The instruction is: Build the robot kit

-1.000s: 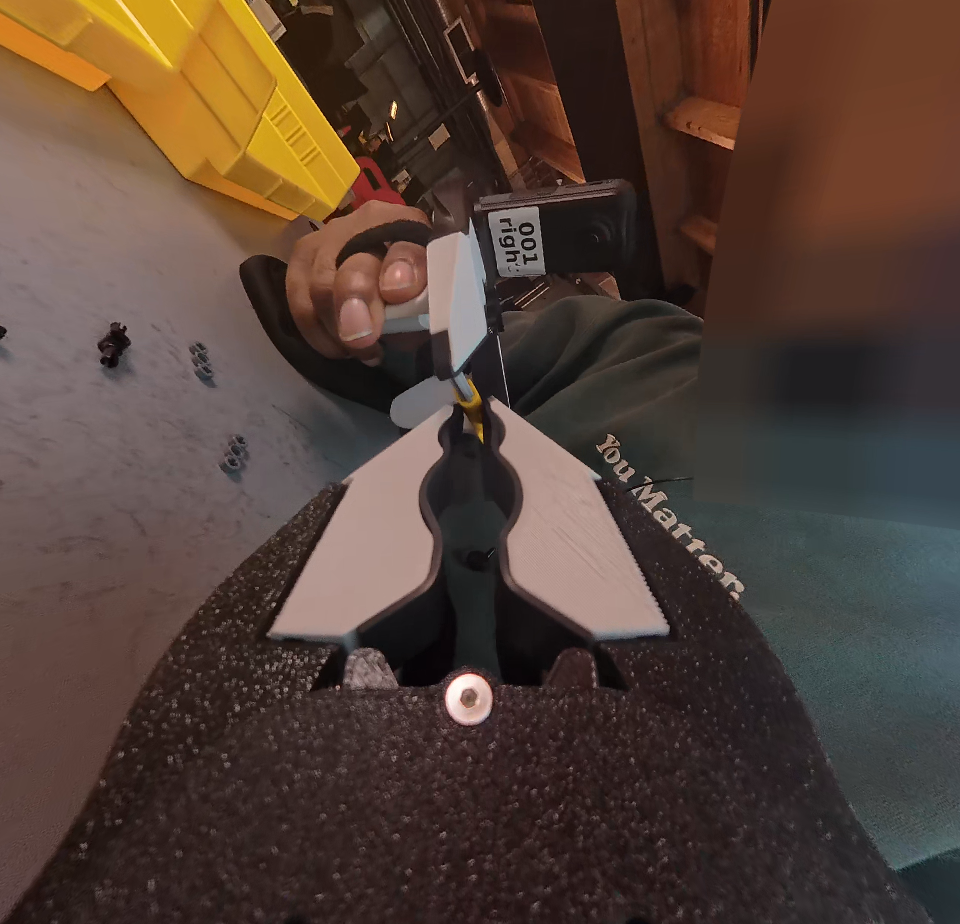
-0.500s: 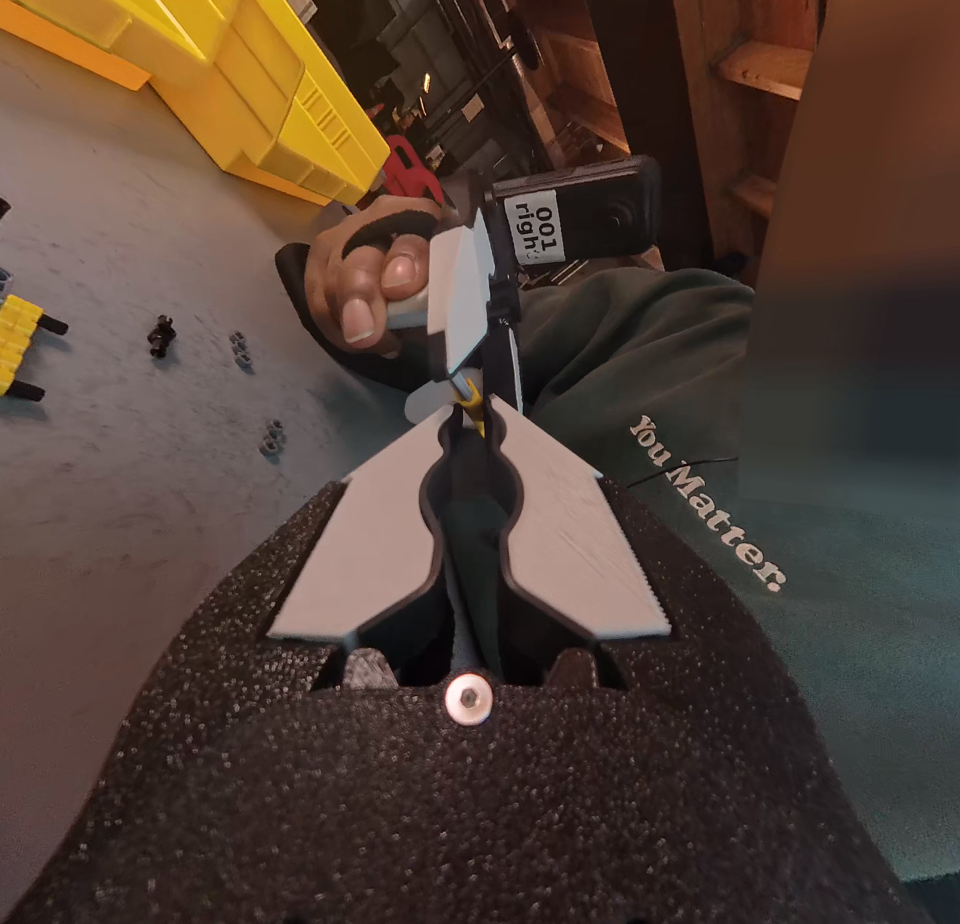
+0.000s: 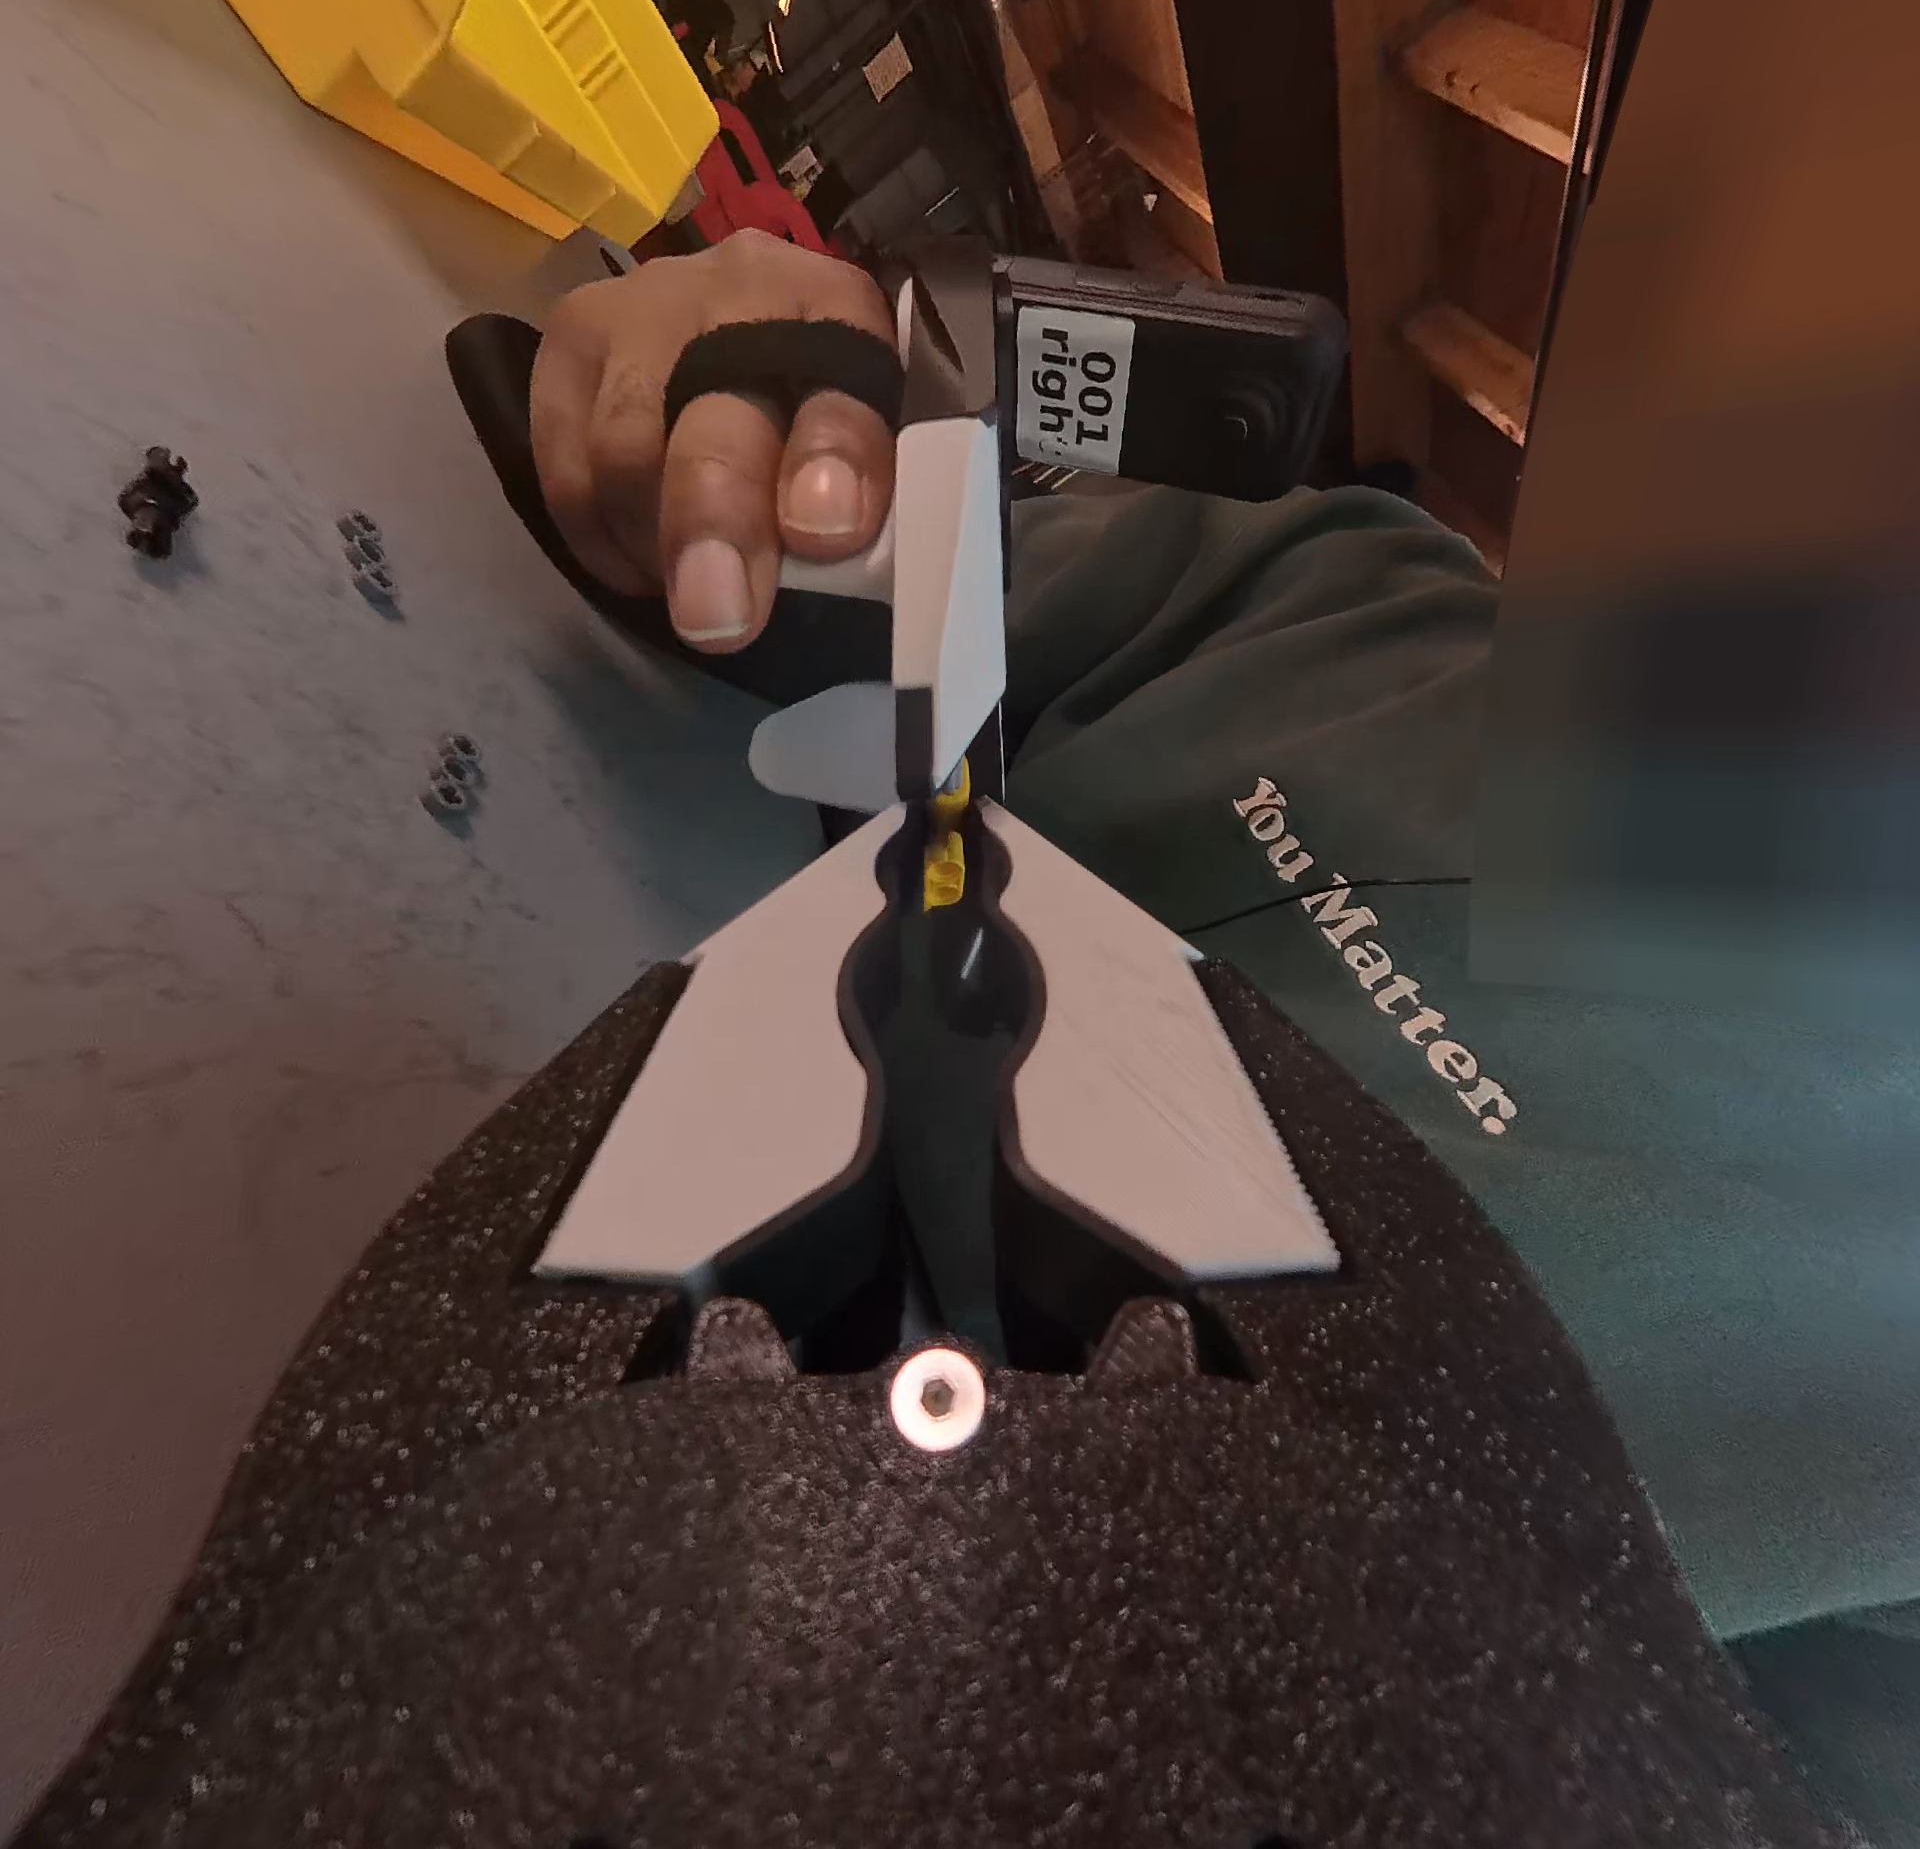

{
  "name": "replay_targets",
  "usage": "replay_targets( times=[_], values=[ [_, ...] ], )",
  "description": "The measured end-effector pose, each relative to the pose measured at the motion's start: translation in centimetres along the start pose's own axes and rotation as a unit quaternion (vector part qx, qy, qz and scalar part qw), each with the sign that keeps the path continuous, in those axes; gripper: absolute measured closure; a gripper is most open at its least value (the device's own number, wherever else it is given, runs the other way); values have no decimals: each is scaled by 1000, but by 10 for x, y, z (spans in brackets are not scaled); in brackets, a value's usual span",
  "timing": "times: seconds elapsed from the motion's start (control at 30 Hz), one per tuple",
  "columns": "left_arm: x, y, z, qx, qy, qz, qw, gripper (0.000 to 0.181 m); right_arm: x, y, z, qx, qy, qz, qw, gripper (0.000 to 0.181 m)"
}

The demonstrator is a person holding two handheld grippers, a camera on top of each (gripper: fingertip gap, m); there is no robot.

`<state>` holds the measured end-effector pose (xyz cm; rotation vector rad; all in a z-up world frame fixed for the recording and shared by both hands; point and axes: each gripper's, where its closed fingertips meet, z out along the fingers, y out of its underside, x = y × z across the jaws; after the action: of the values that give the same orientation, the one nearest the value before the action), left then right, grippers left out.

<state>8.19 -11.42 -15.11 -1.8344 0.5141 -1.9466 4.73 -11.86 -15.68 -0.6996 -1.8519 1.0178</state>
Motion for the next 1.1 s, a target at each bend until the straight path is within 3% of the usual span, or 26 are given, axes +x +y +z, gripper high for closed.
replay_targets(
  times=[0.1, 0.27, 0.67, 1.1],
  values=[
    [-3, 0, -1, 1, -4, -4, 1000, 176, 0, 3, 1, -8, 6, -5, 1000, 129],
    [-5, -2, -3, 9, 1, -23, 1000, 177, -4, 8, 4, -29, -2, -22, 999, 113],
    [-7, -2, -2, 16, 2, -29, 999, 176, -2, 7, 2, -24, -12, 20, 999, 124],
    [-11, -10, -9, 39, -29, -2, 999, 176, 9, 10, 3, -25, 5, 55, 998, 121]
  ],
)
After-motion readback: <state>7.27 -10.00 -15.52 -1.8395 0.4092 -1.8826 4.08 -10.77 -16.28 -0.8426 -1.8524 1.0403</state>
